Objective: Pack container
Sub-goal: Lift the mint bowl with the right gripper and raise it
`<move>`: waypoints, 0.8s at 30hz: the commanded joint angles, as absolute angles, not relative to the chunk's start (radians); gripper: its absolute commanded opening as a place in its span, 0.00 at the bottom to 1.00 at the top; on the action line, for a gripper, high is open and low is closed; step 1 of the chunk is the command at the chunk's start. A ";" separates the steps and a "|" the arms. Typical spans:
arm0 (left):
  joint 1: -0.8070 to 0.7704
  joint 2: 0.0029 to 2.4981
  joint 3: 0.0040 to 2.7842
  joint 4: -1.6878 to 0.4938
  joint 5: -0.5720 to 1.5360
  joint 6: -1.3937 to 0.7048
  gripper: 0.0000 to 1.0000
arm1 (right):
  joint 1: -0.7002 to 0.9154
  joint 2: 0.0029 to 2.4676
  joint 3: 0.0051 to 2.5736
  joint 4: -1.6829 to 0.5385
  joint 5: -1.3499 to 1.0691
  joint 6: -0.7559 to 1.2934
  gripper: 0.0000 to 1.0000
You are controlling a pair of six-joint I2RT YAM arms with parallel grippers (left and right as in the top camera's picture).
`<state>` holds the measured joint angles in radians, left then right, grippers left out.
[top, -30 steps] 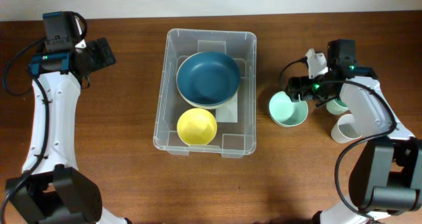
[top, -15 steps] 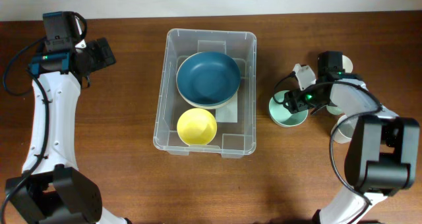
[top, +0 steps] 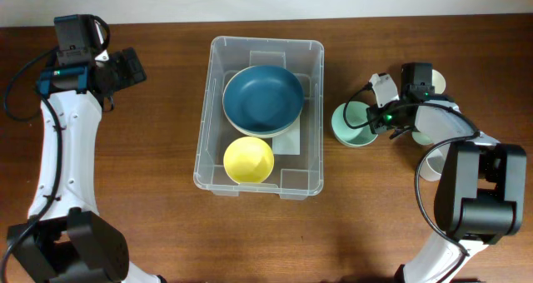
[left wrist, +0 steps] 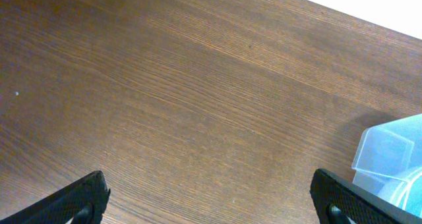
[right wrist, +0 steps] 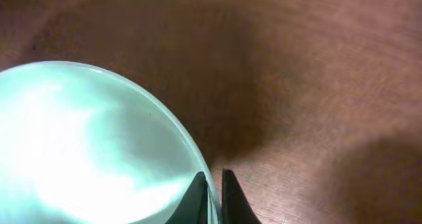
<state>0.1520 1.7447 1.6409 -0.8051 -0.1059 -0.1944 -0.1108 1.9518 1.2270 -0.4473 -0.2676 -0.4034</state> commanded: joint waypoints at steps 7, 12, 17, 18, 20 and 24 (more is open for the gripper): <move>0.154 1.733 1.657 -0.805 -0.110 -0.192 1.00 | -0.119 1.937 1.294 -0.363 -0.277 -0.306 0.04; 0.154 1.733 1.657 -0.805 -0.110 -0.193 1.00 | -0.119 1.915 1.412 -0.428 -0.276 -0.297 0.04; 0.154 1.733 1.657 -0.805 -0.110 -0.192 1.00 | -0.118 1.914 1.525 -0.538 -0.276 -0.297 0.04; 0.154 1.733 1.657 -0.805 -0.110 -0.192 1.00 | -0.118 1.913 1.563 -0.560 -0.276 -0.297 0.04; 0.154 1.733 1.657 -0.805 -0.110 -0.192 1.00 | -0.118 1.913 1.649 -0.597 -0.275 -0.280 0.04; 0.154 1.733 1.657 -0.805 -0.110 -0.192 1.00 | -0.112 1.913 1.837 -0.694 -0.276 -0.245 0.04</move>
<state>0.1520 1.7447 1.6409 -0.8051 -0.1059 -0.1944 -0.1108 1.9465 1.6970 -0.6487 -0.2699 -0.2783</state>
